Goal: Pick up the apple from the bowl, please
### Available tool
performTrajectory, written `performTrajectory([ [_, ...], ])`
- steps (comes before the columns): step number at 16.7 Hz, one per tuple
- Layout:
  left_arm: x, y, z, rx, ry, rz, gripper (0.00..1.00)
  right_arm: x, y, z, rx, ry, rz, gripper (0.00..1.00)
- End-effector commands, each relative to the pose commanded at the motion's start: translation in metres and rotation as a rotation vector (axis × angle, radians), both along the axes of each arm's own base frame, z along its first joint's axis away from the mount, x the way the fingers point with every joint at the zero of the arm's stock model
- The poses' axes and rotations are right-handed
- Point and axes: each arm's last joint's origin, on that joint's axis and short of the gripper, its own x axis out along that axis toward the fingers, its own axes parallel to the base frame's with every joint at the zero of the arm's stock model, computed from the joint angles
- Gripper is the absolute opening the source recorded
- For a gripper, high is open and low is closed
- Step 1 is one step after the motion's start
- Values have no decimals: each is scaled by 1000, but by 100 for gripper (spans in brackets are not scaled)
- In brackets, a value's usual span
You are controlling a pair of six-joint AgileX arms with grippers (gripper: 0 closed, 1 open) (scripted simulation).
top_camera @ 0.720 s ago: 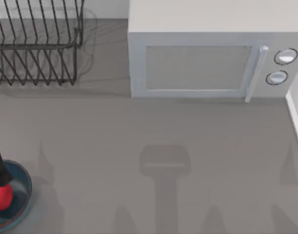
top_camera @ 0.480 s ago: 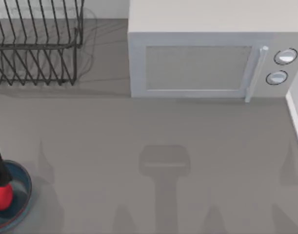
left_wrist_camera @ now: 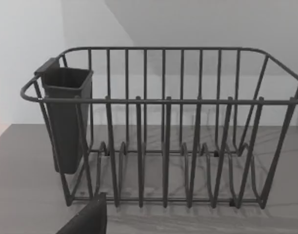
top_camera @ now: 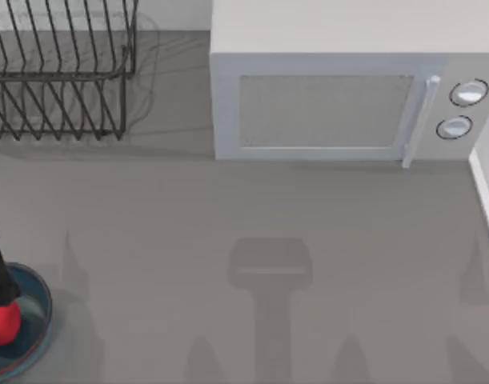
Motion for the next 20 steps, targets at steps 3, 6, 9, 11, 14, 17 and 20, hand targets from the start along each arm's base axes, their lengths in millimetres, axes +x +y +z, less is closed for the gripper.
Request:
performTrajectory([
  [3,0,0,0,0,0,0,100,0,0,0,0,0,0,100],
  [6,0,0,0,0,0,0,100,0,0,0,0,0,0,100],
  [9,0,0,0,0,0,0,100,0,0,0,0,0,0,100],
  [11,0,0,0,0,0,0,100,0,0,0,0,0,0,100],
  [14,0,0,4,0,39,0,100,0,0,0,0,0,0,100],
  [17,4,0,16,2,188,-2,100,0,0,0,0,0,0,100],
  [20,15,0,30,4,443,-4,100,0,0,0,0,0,0,100],
])
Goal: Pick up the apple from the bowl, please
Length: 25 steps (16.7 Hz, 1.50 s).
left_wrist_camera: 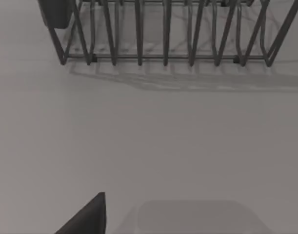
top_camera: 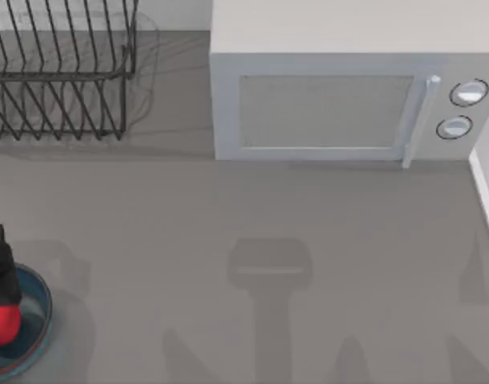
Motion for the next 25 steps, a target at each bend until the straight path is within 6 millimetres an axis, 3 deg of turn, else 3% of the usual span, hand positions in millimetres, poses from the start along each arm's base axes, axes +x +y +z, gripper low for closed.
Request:
performTrajectory([
  [7,55,0,14,7,716,-7,100,0,0,0,0,0,0,100],
  [12,90,0,10,10,1063,-11,100,0,0,0,0,0,0,100],
  [20,97,0,8,10,1126,-11,100,0,0,0,0,0,0,100],
  [25,103,0,-29,11,1129,-12,100,0,0,0,0,0,0,100],
])
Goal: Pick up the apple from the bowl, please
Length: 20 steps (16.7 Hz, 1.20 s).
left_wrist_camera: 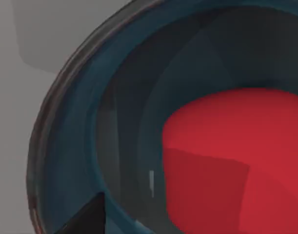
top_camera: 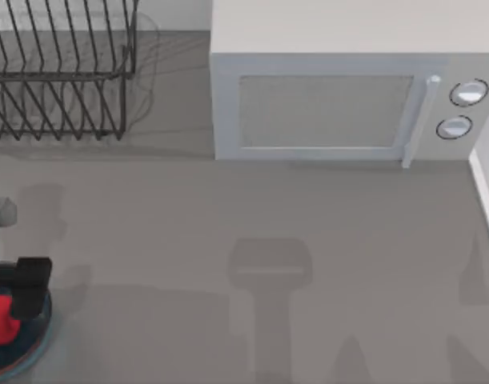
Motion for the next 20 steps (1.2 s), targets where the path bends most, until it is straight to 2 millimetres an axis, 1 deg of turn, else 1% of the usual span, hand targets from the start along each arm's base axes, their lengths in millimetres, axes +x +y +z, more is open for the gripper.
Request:
performTrajectory([
  [4,1,0,-44,0,-22,0,100,0,0,0,0,0,0,100],
  [6,-3,0,-60,0,-12,-1,100,0,0,0,0,0,0,100],
  [8,-5,0,-68,0,-2,-1,100,0,0,0,0,0,0,100],
  [12,-5,0,-68,0,-1,-1,100,0,0,0,0,0,0,100],
  [20,-5,0,-68,0,-1,-1,40,0,0,0,0,0,0,100],
])
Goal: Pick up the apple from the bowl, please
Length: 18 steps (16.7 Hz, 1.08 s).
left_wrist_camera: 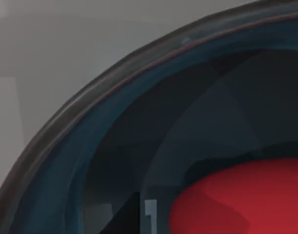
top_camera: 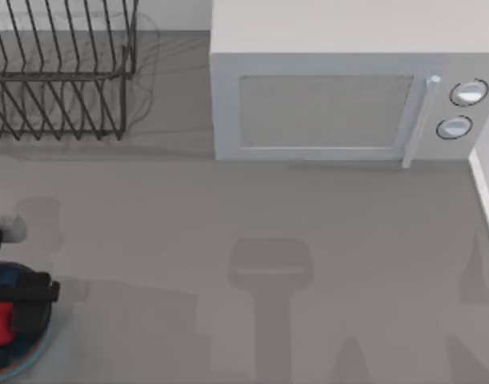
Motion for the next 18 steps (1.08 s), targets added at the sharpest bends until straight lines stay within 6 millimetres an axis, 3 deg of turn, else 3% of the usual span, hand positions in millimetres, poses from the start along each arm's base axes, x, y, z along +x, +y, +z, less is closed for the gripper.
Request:
performTrajectory([
  [5,0,0,0,0,0,0,2,0,0,0,0,0,0,100],
  [13,0,0,0,0,0,0,0,0,0,0,0,0,0,100],
  [14,5,1,31,38,-67,-7,0,0,0,0,0,0,0,100],
  [18,14,1,44,38,-59,-8,0,0,0,0,0,0,0,100],
])
